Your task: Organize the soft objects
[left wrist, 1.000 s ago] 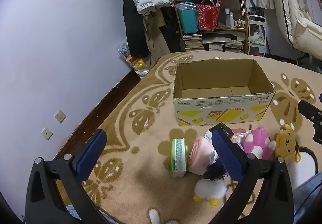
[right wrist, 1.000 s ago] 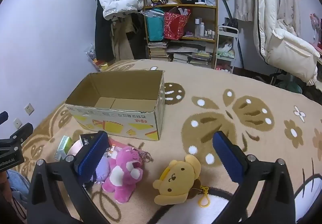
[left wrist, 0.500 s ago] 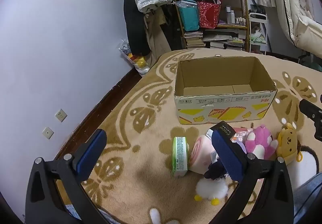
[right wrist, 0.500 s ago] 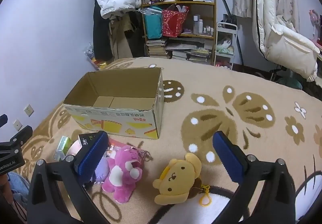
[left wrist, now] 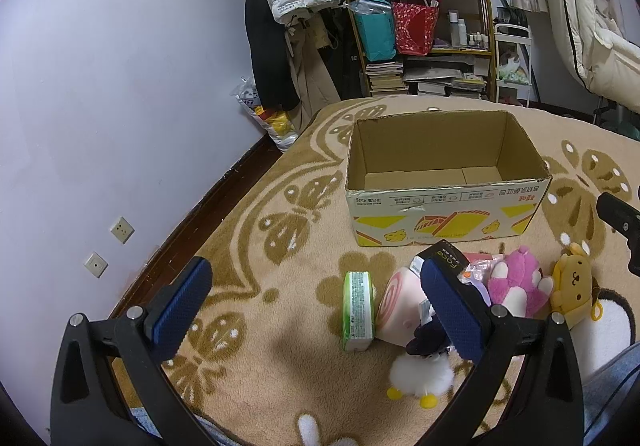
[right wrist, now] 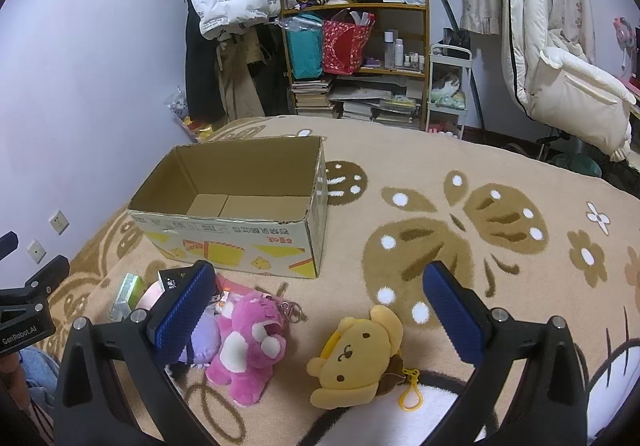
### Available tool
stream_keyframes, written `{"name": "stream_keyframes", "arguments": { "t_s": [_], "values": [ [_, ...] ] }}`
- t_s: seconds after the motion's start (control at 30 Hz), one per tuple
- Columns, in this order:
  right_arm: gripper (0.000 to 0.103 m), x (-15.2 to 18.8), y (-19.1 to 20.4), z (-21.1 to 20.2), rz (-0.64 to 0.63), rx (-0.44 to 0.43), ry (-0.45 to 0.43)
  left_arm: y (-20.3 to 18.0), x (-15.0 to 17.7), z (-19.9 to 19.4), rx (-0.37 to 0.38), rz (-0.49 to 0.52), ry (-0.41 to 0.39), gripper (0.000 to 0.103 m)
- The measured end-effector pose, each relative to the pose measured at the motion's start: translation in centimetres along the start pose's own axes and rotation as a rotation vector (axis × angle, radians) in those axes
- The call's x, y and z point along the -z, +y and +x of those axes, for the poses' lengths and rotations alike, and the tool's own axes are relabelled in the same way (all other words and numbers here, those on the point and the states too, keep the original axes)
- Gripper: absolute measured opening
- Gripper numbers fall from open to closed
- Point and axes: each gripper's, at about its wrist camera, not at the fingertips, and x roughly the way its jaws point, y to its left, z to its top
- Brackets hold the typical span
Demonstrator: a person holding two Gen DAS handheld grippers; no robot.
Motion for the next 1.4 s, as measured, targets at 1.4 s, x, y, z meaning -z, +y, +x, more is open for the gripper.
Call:
{"name": "stream_keyframes", "arguments": {
  "t_s": [1.4],
  "values": [
    [0.103, -0.12, 0.01, -0.07, 0.006, 0.009, -0.008, 0.00, -0.09, 0.37, -0.010, 0.009, 0.020, 0.103]
  ]
}}
